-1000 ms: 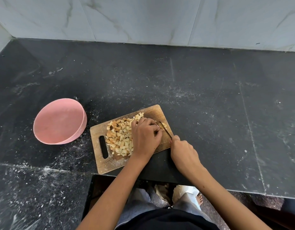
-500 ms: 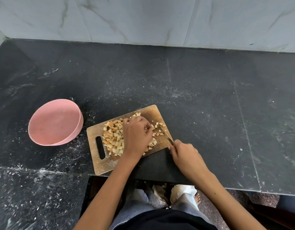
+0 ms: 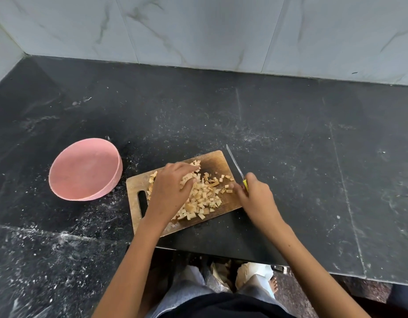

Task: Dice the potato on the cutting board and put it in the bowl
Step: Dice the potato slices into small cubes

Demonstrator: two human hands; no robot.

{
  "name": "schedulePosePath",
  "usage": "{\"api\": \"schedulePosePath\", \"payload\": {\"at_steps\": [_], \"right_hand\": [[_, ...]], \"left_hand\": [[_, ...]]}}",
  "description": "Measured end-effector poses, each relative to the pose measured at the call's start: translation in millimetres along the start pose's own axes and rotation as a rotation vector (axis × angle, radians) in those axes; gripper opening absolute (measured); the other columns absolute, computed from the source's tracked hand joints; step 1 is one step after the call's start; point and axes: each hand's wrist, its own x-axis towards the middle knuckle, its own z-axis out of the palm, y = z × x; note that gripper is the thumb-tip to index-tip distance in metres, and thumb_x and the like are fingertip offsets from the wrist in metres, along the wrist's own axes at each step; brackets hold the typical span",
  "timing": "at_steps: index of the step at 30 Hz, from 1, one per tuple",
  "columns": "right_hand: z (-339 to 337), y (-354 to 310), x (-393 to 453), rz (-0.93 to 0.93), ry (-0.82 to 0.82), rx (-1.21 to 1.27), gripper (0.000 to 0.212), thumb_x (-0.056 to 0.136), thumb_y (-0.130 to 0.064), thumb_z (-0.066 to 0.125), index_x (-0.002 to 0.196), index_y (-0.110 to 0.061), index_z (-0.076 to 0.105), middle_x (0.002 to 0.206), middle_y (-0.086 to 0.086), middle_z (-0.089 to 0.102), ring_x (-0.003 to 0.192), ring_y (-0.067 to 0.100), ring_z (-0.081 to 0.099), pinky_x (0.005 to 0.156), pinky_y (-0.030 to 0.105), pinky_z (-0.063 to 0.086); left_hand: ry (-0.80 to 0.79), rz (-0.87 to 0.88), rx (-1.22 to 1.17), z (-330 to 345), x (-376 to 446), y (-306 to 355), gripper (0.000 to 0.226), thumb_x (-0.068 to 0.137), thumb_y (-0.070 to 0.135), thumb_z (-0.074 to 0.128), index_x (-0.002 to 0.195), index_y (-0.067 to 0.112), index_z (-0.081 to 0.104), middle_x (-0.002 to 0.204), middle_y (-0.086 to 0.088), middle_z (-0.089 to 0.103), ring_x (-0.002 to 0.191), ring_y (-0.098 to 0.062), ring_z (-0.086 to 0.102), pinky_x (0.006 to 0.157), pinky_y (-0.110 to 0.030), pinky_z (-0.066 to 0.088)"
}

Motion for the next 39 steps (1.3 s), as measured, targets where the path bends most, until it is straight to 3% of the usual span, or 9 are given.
{"api": "schedulePosePath", "payload": {"at_steps": [6, 9, 17, 22, 26, 30, 33, 35, 39], "right_hand": [[23, -11, 15, -0.146, 0.050, -0.017, 0.018, 0.086, -0.009, 0.065, 0.086, -0.015, 0.048, 0.091, 0.002, 0.064, 0.084, 0.021, 0.060, 0.066, 0.030, 0.041], [22, -12, 23, -0.204, 0.082, -0.044, 0.012, 0.083, -0.012, 0.068, 0.091, -0.014, 0.060, 0.089, -0.002, 0.069, 0.082, 0.019, 0.065, 0.070, 0.034, 0.051], [20, -28, 36, -0.401, 0.004, -0.311, 0.005, 0.087, -0.016, 0.061, 0.092, -0.016, 0.062, 0.093, 0.000, 0.065, 0.090, 0.022, 0.058, 0.069, 0.033, 0.044], [18, -24, 41, -0.366, -0.020, -0.081, 0.007, 0.081, -0.013, 0.071, 0.087, -0.016, 0.067, 0.079, -0.009, 0.069, 0.078, 0.014, 0.066, 0.071, 0.033, 0.052], [15, -41, 38, -0.418, -0.047, 0.134, 0.031, 0.080, -0.003, 0.072, 0.069, -0.025, 0.053, 0.073, -0.014, 0.066, 0.076, 0.003, 0.065, 0.071, 0.013, 0.049], [20, -51, 38, -0.413, -0.066, 0.181, 0.038, 0.079, 0.012, 0.057, 0.060, -0.013, 0.037, 0.077, 0.006, 0.070, 0.078, 0.001, 0.065, 0.066, 0.025, 0.053], [16, -39, 37, -0.293, -0.055, 0.248, 0.032, 0.079, 0.018, 0.050, 0.060, -0.007, 0.043, 0.084, -0.003, 0.073, 0.078, -0.017, 0.060, 0.060, 0.008, 0.048], [11, -25, 35, -0.220, 0.029, 0.285, 0.023, 0.079, 0.019, 0.048, 0.065, 0.001, 0.044, 0.084, -0.011, 0.071, 0.082, -0.013, 0.063, 0.061, 0.011, 0.051], [11, -5, 27, -0.151, 0.150, 0.268, 0.037, 0.074, 0.022, 0.043, 0.062, -0.012, 0.034, 0.084, -0.011, 0.070, 0.083, 0.004, 0.066, 0.064, 0.020, 0.052]], "left_hand": [[0.068, -0.038, -0.001, 4, -10, 4, 0.014, 0.082, 0.026, 0.074, 0.096, 0.023, 0.075, 0.101, 0.008, 0.067, 0.102, -0.007, 0.051, 0.094, -0.035, 0.040], [0.082, -0.036, 0.028, 7, -7, 12, 0.013, 0.082, 0.028, 0.075, 0.093, 0.021, 0.076, 0.099, 0.006, 0.065, 0.100, -0.007, 0.049, 0.092, -0.032, 0.038], [0.151, -0.101, -0.011, 0, -6, 10, 0.013, 0.082, 0.021, 0.076, 0.095, 0.017, 0.076, 0.091, 0.011, 0.059, 0.091, -0.006, 0.046, 0.083, -0.032, 0.042], [0.151, -0.160, -0.054, -5, -15, 8, 0.012, 0.084, 0.024, 0.073, 0.095, 0.021, 0.077, 0.099, 0.008, 0.065, 0.100, -0.009, 0.052, 0.087, -0.024, 0.030], [0.119, -0.154, -0.137, -4, -19, 10, 0.016, 0.085, 0.032, 0.072, 0.097, 0.022, 0.076, 0.097, 0.011, 0.066, 0.101, -0.009, 0.056, 0.089, -0.031, 0.042], [0.133, -0.168, -0.177, -6, -20, 9, 0.016, 0.088, 0.026, 0.070, 0.103, 0.022, 0.076, 0.099, 0.010, 0.068, 0.100, -0.007, 0.057, 0.089, -0.033, 0.046], [0.177, -0.227, -0.170, -13, -26, 1, 0.018, 0.089, 0.016, 0.068, 0.105, 0.022, 0.074, 0.103, 0.013, 0.066, 0.103, -0.006, 0.055, 0.094, -0.033, 0.044], [0.204, -0.255, -0.146, -20, -33, -6, 0.021, 0.088, 0.011, 0.068, 0.105, 0.022, 0.074, 0.105, 0.015, 0.064, 0.106, -0.010, 0.057, 0.098, -0.033, 0.043], [0.268, -0.302, -0.152, -27, -45, -18, 0.024, 0.087, 0.005, 0.068, 0.103, 0.022, 0.075, 0.106, 0.014, 0.065, 0.107, -0.012, 0.059, 0.098, -0.039, 0.046]]}}
